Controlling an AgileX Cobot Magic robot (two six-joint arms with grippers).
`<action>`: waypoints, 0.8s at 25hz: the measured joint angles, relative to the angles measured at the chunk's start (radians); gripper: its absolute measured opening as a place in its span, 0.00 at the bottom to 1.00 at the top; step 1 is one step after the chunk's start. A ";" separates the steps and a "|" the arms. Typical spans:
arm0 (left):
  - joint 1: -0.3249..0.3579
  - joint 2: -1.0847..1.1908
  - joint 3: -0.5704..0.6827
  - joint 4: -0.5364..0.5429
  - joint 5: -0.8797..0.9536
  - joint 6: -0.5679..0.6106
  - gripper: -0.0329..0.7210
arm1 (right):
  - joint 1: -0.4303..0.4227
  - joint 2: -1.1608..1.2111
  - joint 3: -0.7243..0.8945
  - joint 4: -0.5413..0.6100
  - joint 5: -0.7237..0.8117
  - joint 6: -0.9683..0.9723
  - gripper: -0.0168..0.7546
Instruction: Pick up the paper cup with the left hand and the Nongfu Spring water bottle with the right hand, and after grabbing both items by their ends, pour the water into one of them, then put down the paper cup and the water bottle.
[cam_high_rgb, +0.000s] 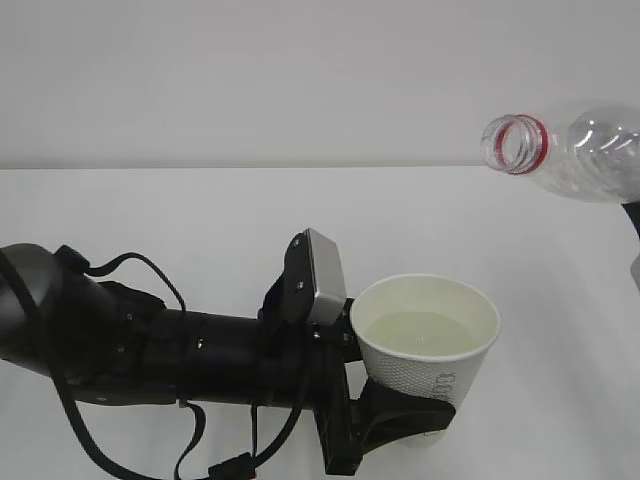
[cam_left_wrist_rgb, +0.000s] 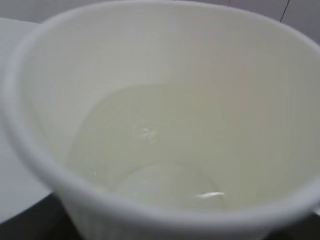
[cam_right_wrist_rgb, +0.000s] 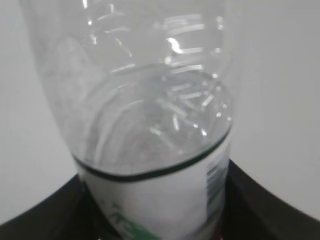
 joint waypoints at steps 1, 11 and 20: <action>0.000 0.000 0.000 0.000 0.002 0.000 0.73 | 0.000 0.000 0.000 0.000 -0.004 0.015 0.62; 0.000 0.000 0.000 0.000 0.004 0.000 0.73 | 0.000 0.000 0.000 0.004 -0.045 0.189 0.62; 0.000 0.000 0.000 0.000 0.004 0.000 0.73 | 0.000 0.000 0.000 0.015 -0.093 0.414 0.62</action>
